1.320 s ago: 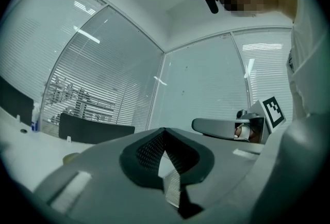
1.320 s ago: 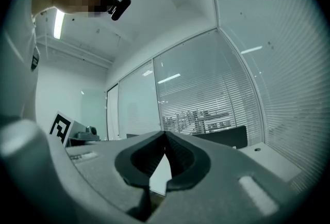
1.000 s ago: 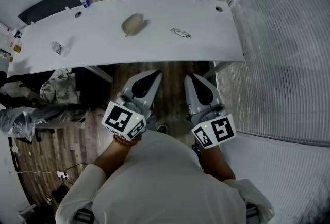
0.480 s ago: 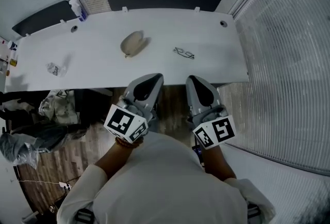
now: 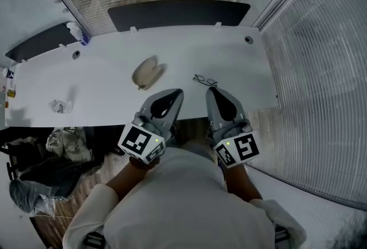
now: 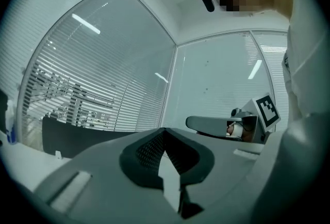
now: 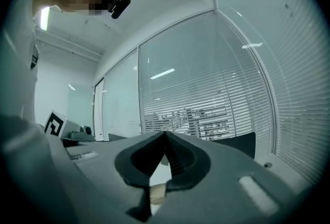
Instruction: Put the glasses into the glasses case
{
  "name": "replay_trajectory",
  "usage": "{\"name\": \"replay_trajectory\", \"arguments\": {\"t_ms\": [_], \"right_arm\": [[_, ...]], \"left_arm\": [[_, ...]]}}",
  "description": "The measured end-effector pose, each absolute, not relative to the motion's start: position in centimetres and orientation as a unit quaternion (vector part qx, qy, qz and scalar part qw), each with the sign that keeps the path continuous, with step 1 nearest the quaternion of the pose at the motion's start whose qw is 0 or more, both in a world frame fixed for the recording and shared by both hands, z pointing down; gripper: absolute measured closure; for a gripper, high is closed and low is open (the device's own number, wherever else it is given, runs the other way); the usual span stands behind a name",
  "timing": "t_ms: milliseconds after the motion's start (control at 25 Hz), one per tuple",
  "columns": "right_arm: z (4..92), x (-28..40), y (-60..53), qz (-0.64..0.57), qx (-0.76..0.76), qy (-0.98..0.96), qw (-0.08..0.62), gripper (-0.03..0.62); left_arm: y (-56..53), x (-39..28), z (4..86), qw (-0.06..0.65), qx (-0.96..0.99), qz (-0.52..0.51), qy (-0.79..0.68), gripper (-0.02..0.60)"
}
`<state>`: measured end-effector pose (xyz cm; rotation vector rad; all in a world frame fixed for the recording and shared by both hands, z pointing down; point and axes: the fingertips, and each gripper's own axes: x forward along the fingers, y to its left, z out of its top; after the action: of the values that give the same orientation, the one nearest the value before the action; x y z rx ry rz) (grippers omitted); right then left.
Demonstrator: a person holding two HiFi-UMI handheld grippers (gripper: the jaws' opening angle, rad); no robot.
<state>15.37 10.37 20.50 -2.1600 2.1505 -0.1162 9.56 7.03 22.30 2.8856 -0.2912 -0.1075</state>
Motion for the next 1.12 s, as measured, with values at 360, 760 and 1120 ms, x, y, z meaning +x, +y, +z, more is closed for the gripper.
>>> {"name": "replay_trajectory", "arguments": {"t_ms": [360,760,1120], "right_arm": [[20.1,18.3,8.4,-0.040,-0.707,0.705,0.040,0.592],[24.5,20.1,9.0,-0.097,-0.710,0.698,0.020,0.592],[28.4,20.8,10.3,-0.135,-0.713,0.688,-0.001,0.592]], "left_arm": [[4.5,12.4,21.6,0.121,0.987,-0.038,-0.103,0.581],[5.4,14.6,25.6,0.161,0.982,0.002,-0.095,0.581],[6.8,15.5,29.6,0.190,0.978,0.037,-0.083,0.581]]}}
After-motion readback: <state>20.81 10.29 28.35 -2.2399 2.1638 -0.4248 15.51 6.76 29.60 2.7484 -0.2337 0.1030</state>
